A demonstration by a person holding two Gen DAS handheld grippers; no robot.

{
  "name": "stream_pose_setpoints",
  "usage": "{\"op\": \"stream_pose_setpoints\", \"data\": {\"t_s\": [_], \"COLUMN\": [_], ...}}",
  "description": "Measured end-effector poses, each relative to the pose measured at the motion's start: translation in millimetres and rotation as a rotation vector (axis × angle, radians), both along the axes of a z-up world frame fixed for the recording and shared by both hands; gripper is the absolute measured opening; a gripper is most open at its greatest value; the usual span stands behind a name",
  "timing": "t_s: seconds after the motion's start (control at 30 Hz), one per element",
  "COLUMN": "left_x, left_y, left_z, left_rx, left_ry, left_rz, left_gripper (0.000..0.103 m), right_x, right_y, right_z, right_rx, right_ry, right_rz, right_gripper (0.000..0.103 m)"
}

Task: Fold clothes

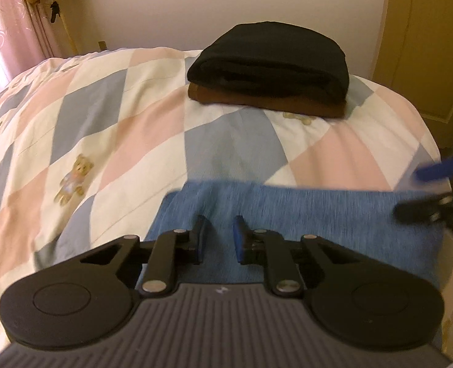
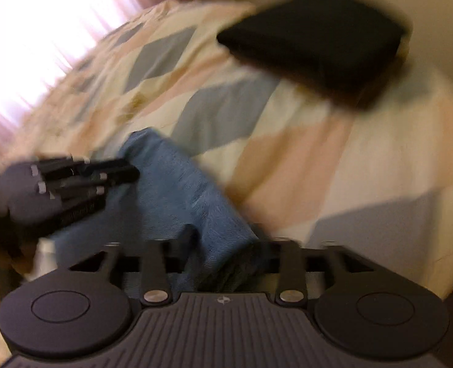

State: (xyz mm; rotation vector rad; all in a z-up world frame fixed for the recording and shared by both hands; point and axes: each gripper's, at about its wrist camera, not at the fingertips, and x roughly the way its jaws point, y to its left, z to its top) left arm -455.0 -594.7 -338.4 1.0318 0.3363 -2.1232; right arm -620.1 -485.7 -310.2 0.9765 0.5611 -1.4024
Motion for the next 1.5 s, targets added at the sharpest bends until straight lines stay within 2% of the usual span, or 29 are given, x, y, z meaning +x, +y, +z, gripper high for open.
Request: {"op": "stream_pose_setpoints", "data": {"t_s": [0.03,0.07,0.1,0.13,0.2,0.23,0.33,0.37,0.43,0.57,0.6,0.67,0.7,0.73,0.8,0.83,0.87,0.9,0.93,0.97,1.03,1.1,1.17,1.27,1.33,1.5], "left_x": [-3.4,-6.7,-10.1,-12.8,-13.3,-10.3,13.8,29.1,65.0,133.7,143.5,149.0,147.4,144.3,135.1,131.9,131.3,134.2,139.0,146.5,161.5,173.1,183.3,186.1,175.9,144.4], "left_y": [-2.1,-3.7,-5.4,-7.2,-11.7,-13.6,-9.3,-2.0,10.1,11.5,10.1,7.6,4.9,1.6,-8.6,-14.5,-20.7,-27.6,-35.0,-40.7,-40.4,-23.1,-4.6,23.3,37.9,42.6], "left_z": [-1.9,-4.1,-6.2,-8.6,-14.4,-14.6,3.6,14.8,34.5,54.6,55.9,52.3,46.9,40.0,18.3,5.1,-10.1,-26.6,-41.6,-49.8,-40.3,-13.8,9.8,30.1,32.7,11.6], "left_rx": [-0.003,-0.009,-0.014,-0.019,-0.022,-0.019,-0.022,-0.036,-0.043,0.043,0.064,0.071,0.076,0.082,0.092,0.098,0.104,0.111,0.119,0.132,0.149,0.089,0.062,0.073,0.078,0.107], "left_ry": [0.001,0.001,0.001,0.003,0.009,0.012,0.034,0.05,0.075,0.083,0.083,0.067,0.061,0.059,0.031,0.005,-0.019,-0.051,-0.088,-0.091,-0.03,0.027,0.078,0.141,0.157,0.143], "left_rz": [-0.004,-0.007,-0.01,-0.013,-0.015,-0.015,-0.001,-0.001,0.01,0.053,0.044,0.028,0.019,0.007,0.014,0.022,0.037,0.085,0.15,0.202,0.272,0.272,0.275,0.254,0.239,0.308], "left_gripper": [0.012,0.012,0.011,0.01,0.011,0.014,0.011,0.012,0.013,0.02,0.022,0.033,0.033,0.031,0.012,0.006,0.006,0.001,0.001,0.001,0.0,0.002,0.003,0.004,0.005,0.008], "right_x": [6.8,8.8,10.4,9.1,7.6,8.2,8.4,6.0,0.8,-7.6,-6.0,-2.9,-2.5,-0.9,2.3,3.9,5.8,7.5,9.6,12.6,19.1,22.4,23.5,21.0,23.4,82.7], "right_y": [4.5,9.0,13.4,17.8,18.8,15.3,7.7,5.3,0.6,-8.0,-9.8,-12.3,-14.0,-14.9,-16.8,-17.4,-17.5,-18.1,-18.7,-19.5,-21.1,-22.9,-24.9,-25.7,-29.6,-62.7], "right_z": [7.2,13.1,18.9,23.3,21.2,12.5,-19.5,-25.2,-32.4,-40.3,-42.5,-45.0,-46.1,-46.0,-45.8,-45.6,-45.7,-45.5,-45.2,-44.3,-42.9,-37.0,-27.6,-10.4,0.8,-4.1], "right_rx": [-0.037,-0.071,-0.105,-0.142,-0.142,-0.1,-0.029,-0.019,-0.001,0.024,0.026,0.025,0.025,0.024,0.022,0.02,0.018,0.017,0.017,0.02,0.026,0.029,0.026,-0.032,-0.096,-0.137], "right_ry": [0.109,0.157,0.197,0.157,0.025,-0.01,0.011,0.012,0.001,-0.035,-0.03,-0.025,-0.028,-0.028,-0.028,-0.027,-0.018,-0.009,0.001,0.016,0.051,0.077,0.093,0.117,0.12,0.053], "right_rz": [-0.007,-0.008,-0.008,0.003,0.064,0.084,0.112,0.11,0.109,0.117,0.126,0.128,0.121,0.114,0.099,0.092,0.088,0.088,0.089,0.09,0.099,0.106,0.107,0.058,0.034,0.41], "right_gripper": [0.06,0.059,0.052,0.039,0.026,0.017,0.002,0.0,0.0,0.0,0.0,0.0,0.0,0.0,0.0,0.0,0.0,0.0,0.0,0.0,0.0,0.0,0.004,0.02,0.022,0.021]}}
